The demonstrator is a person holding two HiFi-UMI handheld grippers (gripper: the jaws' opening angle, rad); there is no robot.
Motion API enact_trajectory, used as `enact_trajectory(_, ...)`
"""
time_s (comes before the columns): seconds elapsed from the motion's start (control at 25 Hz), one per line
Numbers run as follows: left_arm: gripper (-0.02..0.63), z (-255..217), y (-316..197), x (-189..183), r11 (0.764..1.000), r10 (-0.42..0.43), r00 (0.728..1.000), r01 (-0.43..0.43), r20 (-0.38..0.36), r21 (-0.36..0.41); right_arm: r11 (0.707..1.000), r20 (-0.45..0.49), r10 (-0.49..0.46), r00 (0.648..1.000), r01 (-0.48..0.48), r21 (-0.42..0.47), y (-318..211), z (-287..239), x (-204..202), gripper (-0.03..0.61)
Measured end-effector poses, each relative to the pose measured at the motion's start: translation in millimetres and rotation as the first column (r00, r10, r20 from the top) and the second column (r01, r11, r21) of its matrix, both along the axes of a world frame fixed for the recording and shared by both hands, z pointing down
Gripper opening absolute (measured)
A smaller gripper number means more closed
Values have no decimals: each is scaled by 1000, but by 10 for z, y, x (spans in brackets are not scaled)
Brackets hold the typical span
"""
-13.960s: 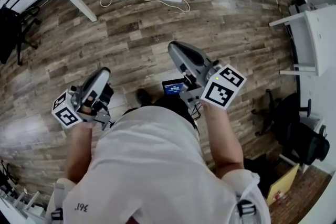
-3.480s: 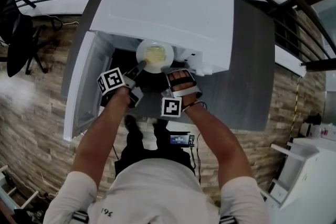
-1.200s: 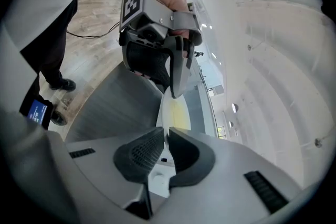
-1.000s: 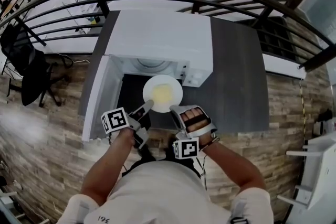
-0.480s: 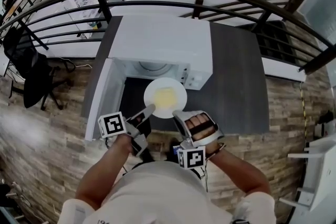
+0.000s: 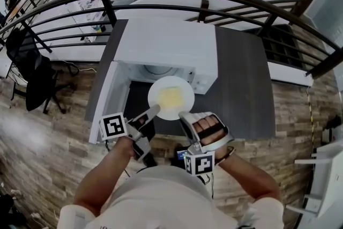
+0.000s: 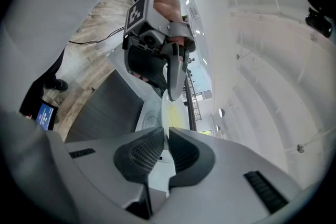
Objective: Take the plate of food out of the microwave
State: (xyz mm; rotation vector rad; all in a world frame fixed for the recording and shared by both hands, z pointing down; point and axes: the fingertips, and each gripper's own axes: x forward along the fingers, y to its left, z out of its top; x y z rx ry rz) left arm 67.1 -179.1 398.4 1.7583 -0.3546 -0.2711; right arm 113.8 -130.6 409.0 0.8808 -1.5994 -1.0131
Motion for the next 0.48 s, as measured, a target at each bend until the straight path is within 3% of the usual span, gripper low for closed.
enact_trajectory(0.48,31,-364,-164,108,998,7,1000,-6,-11,61,997,-10,11,1000,-10,74,-150,-350,134,29)
